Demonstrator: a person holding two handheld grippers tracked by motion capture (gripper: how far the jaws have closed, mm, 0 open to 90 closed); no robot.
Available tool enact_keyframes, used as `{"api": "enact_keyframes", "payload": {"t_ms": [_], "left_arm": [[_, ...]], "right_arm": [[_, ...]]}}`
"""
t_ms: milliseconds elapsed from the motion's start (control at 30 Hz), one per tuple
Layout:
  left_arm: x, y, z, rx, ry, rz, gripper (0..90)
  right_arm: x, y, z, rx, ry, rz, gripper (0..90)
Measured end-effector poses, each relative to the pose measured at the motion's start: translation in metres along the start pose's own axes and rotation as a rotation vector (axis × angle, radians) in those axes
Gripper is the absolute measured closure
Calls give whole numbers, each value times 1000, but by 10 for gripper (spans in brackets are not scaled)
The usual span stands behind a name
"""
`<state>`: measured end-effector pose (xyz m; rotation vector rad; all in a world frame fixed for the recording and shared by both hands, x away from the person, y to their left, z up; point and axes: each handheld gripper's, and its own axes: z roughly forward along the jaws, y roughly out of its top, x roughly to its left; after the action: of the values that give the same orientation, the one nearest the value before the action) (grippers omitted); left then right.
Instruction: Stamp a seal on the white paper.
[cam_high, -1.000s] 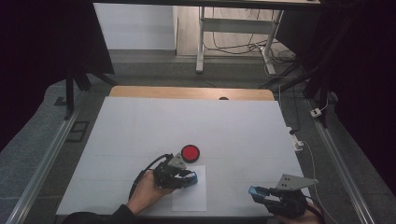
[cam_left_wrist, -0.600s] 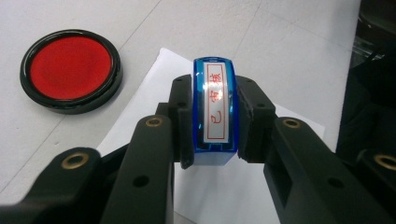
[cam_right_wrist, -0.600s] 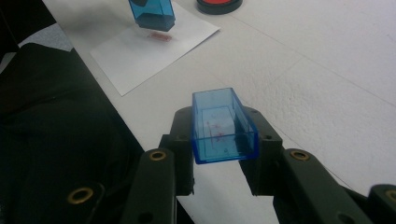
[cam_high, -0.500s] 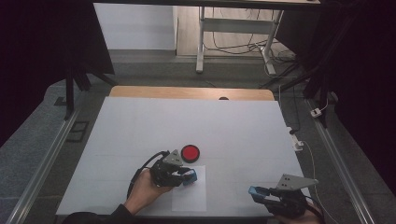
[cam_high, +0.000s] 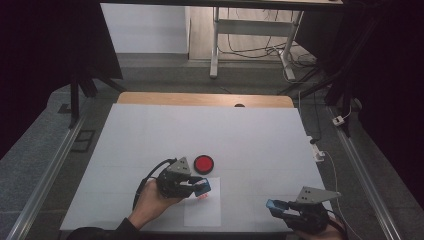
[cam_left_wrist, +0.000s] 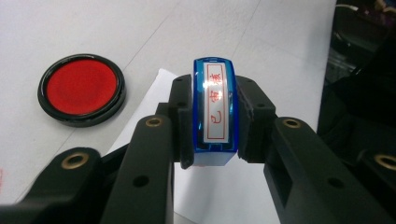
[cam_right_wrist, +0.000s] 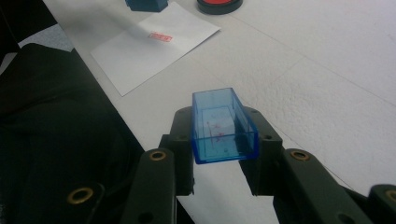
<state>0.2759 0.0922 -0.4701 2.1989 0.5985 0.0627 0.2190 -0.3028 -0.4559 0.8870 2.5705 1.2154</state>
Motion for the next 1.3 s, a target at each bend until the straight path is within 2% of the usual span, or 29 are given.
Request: {"api": "enact_keyframes", "payload": {"t_ms": [300, 500, 667, 1067, 1300], "left_arm": [[-1, 3, -12, -51, -39, 16, 701], [-1, 5, -19, -78, -49, 23, 701], [-1, 6, -26, -120, -77, 25, 701], [1, 7, -45, -192, -103, 25, 701], [4, 6, -50, -206, -105, 21, 701]], "right_arm": [[0, 0, 0, 1, 1, 1, 688], [0, 0, 0, 2, 2, 3, 688], [0, 0, 0, 2, 2, 3, 688], [0, 0, 0, 0, 0, -2, 688], [0, 0, 0, 3, -1, -3, 688]]}}
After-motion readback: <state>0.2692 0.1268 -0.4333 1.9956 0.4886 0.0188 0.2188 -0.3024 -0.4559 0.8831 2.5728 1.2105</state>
